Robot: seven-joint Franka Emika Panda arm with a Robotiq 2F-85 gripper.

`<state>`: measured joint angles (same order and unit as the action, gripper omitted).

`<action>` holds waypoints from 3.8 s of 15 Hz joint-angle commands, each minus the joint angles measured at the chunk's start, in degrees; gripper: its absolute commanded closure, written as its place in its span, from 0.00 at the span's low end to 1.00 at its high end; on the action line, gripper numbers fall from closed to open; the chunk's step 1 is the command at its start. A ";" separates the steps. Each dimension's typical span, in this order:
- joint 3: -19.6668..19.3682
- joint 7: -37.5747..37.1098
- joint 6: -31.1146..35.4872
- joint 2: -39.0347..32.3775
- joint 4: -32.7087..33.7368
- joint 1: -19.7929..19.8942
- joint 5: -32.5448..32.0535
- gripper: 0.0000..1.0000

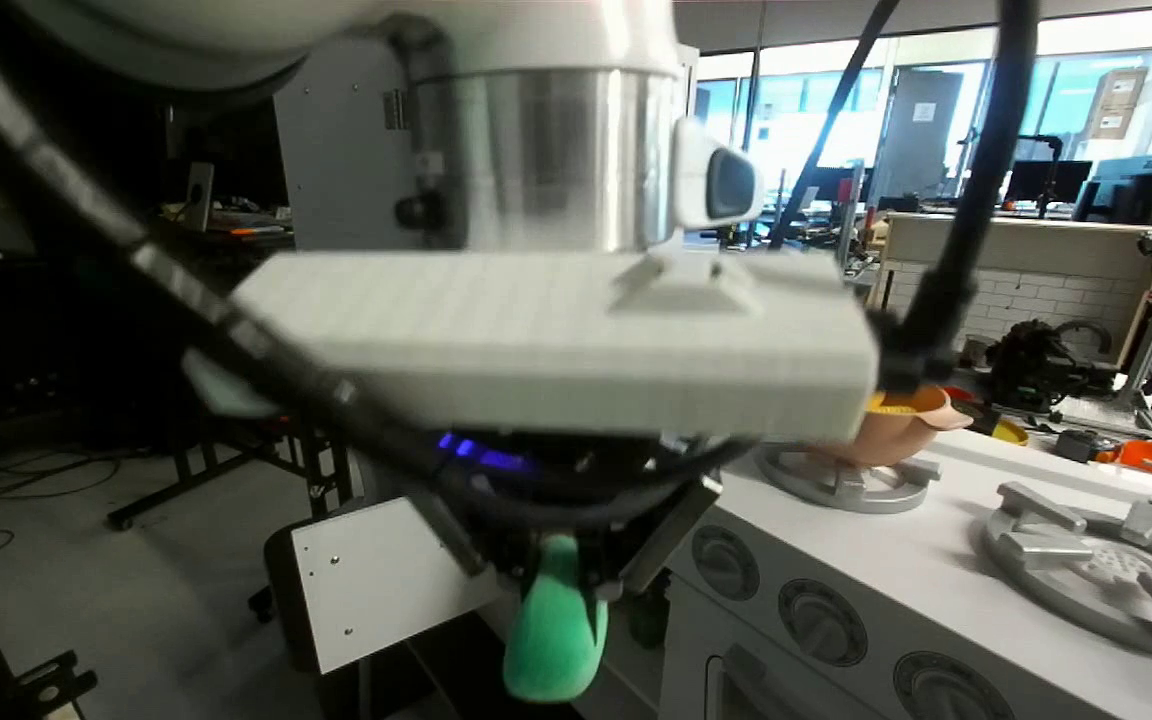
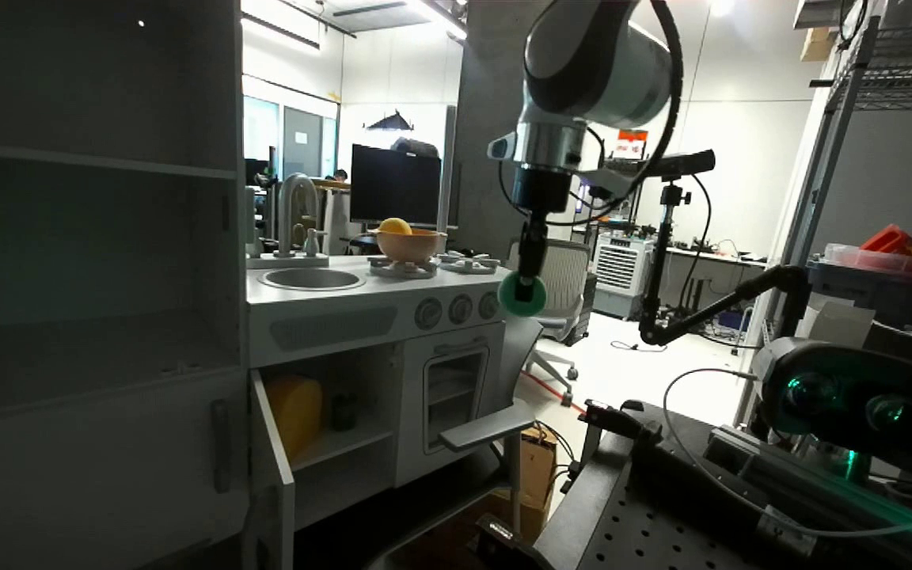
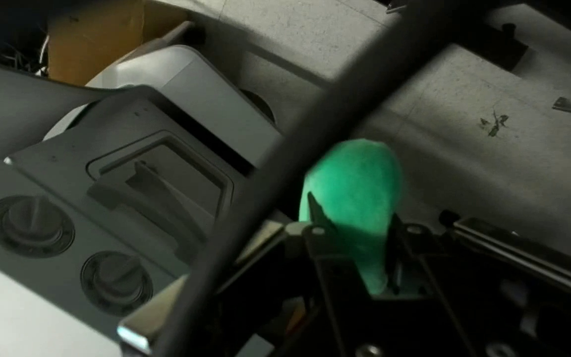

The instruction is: Put the green pepper and green plushy in the open cabinet

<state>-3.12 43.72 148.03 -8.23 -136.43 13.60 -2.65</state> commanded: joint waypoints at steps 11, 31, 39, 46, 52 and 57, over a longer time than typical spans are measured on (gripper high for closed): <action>4.59 -11.77 49.37 -21.72 -6.56 -2.25 0.84 0.94; -3.80 -30.99 62.80 -60.55 33.42 -11.89 -2.80 0.94; -3.10 -31.61 66.19 -62.38 34.49 -11.57 -3.68 0.94; -3.03 -32.79 65.92 -58.42 32.86 -13.14 -2.80 0.94; -3.81 -33.58 66.42 -63.72 39.59 -15.94 -1.07 0.94; -3.74 -33.85 65.93 -68.79 45.01 -16.52 -1.49 0.94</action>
<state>-5.99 10.52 204.28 -71.90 -95.23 -2.13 -4.96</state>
